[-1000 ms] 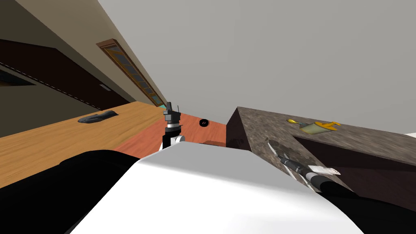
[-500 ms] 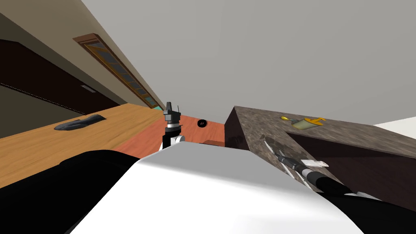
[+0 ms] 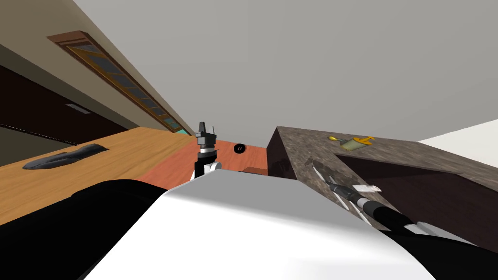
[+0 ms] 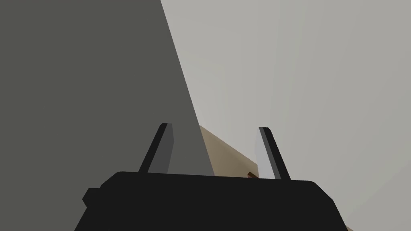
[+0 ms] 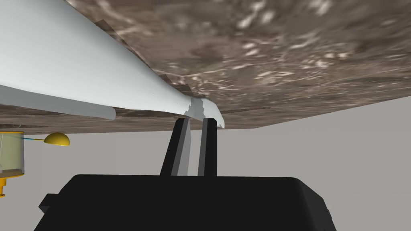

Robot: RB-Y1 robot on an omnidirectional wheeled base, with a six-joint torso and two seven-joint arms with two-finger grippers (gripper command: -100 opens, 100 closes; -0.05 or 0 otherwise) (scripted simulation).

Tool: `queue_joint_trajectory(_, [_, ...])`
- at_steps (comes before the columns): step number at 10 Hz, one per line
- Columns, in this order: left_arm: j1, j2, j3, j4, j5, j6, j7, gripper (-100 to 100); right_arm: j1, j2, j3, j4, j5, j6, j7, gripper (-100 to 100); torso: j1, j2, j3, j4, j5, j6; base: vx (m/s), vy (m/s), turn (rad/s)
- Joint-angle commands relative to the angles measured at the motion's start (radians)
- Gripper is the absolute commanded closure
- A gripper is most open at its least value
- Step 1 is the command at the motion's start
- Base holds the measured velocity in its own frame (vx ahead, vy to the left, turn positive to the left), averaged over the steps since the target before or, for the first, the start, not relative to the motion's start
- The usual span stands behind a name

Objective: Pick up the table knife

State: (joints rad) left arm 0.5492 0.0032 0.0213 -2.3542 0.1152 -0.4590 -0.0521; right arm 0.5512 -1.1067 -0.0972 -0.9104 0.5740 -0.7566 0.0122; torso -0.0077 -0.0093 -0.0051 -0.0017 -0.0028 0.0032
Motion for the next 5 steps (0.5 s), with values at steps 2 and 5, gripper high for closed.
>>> queue_joint_trajectory(2, [0.000,0.000,0.000,0.000,0.000,0.000,0.000,0,0.000,0.012,-0.040,-0.033,0.080,-0.006,-0.032,100,0.000,0.000,0.000,0.000,0.001,0.001,0.049,-0.004,-0.124])
queue_joint_trajectory(5, [0.000,0.000,0.000,0.000,0.000,0.000,0.000,0,-0.002,0.022,-0.074,-0.057,0.157,-0.014,-0.059,100,0.000,0.001,0.000,0.000,0.001,0.002,0.039,-0.003,-0.101])
